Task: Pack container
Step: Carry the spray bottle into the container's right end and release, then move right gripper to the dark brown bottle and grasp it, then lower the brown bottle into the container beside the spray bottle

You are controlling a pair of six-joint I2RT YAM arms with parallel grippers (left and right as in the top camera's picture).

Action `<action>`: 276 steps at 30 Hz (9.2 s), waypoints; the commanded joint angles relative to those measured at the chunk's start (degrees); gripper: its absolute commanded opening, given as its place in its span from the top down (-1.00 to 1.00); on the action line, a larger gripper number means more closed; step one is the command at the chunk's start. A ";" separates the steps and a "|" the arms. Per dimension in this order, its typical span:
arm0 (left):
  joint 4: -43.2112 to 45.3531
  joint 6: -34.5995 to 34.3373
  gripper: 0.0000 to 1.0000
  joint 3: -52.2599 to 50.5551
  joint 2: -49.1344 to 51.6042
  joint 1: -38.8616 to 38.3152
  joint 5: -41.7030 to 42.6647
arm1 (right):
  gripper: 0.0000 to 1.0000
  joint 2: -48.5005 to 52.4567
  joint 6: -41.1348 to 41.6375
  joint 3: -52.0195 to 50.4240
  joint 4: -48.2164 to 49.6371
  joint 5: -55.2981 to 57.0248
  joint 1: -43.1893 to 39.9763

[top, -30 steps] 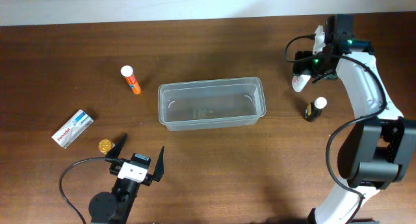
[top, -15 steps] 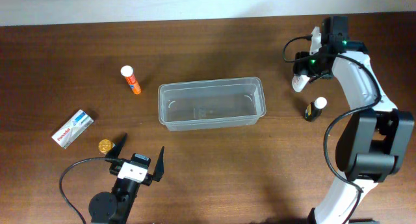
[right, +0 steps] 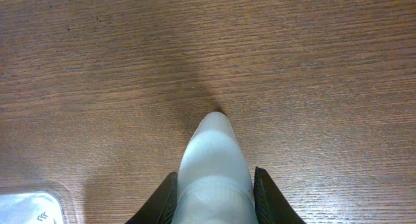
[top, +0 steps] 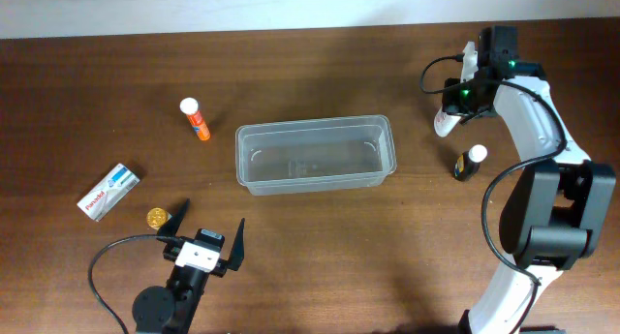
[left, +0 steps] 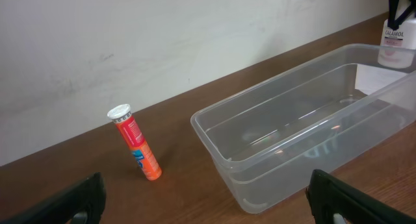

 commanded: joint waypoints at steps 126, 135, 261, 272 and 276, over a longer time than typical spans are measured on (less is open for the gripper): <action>0.00 -0.57 -0.99 -0.42 -0.39 0.37 -0.22 | -0.63 -3.26 12.26 40.94 -50.18 8.92 18.32; 0.00 -0.57 -0.99 -0.42 -0.39 0.37 -0.22 | -0.71 -3.06 12.20 39.65 -52.02 5.64 5.18; 0.00 -0.57 -0.99 -0.42 -0.39 0.37 -0.22 | 0.56 -3.56 10.97 -2.43 -19.12 11.15 32.87; 0.00 -0.57 -0.99 -0.42 -0.39 0.37 -0.22 | 0.56 -3.52 10.78 -3.76 -17.68 14.53 32.48; 0.00 -0.57 -0.99 -0.42 -0.39 0.37 -0.22 | 0.43 -3.50 10.78 -3.76 -17.55 14.53 32.48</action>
